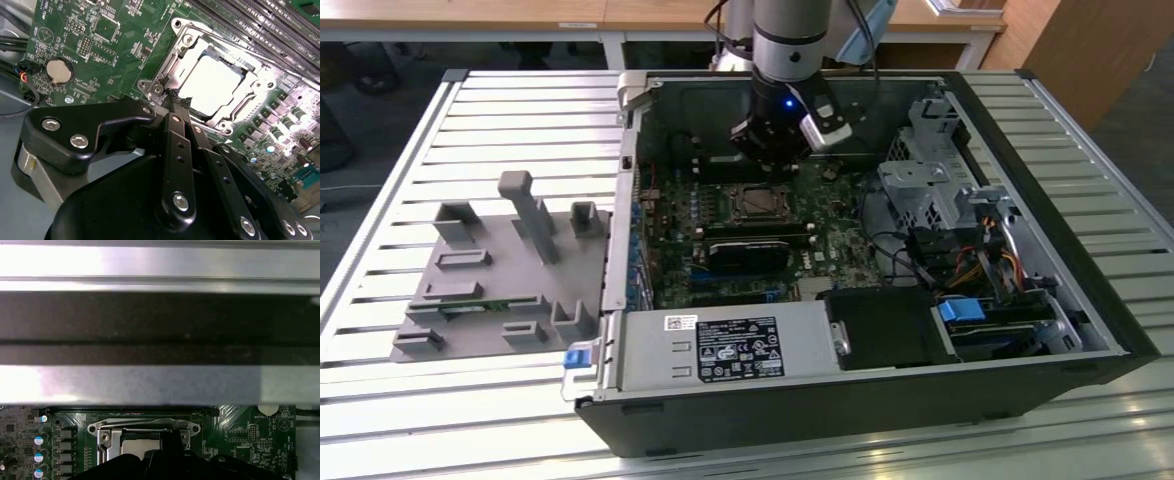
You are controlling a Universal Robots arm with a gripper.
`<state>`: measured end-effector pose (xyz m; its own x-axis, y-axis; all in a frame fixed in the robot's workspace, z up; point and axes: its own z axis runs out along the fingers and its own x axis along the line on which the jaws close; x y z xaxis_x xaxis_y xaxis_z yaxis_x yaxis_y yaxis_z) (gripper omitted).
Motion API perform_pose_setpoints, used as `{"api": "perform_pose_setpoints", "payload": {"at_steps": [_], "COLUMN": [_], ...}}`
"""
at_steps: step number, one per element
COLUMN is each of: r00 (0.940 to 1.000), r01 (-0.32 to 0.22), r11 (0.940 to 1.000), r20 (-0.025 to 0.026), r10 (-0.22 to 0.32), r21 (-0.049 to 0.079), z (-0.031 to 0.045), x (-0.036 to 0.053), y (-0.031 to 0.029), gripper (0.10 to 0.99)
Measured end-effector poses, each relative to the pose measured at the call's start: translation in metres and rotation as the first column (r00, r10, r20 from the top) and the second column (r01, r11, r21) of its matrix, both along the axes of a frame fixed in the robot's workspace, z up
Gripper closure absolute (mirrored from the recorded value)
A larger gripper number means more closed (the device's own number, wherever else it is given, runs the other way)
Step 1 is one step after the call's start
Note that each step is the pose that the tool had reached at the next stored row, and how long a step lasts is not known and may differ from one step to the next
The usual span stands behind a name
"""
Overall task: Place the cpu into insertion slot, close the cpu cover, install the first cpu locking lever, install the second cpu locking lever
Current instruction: 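Install the second cpu locking lever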
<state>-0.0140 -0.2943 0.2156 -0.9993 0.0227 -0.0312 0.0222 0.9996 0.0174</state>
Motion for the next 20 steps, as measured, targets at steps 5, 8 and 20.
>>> {"api": "perform_pose_setpoints", "payload": {"at_steps": [5, 8, 20], "r00": [1.0000, 1.0000, 1.0000], "r01": [0.000, 0.000, 0.000], "r11": [1.0000, 1.0000, 1.0000], "r20": [0.0000, 0.0000, 0.0000], "r10": [0.000, 0.000, 0.000], "r21": [0.000, 0.000, 0.002], "z": [0.0000, 0.0014, 0.0261], "x": [0.0000, 0.0000, 0.0000], "y": [-0.0051, -0.0075, -0.0211], "gripper": [0.980, 0.980, 0.980]}}
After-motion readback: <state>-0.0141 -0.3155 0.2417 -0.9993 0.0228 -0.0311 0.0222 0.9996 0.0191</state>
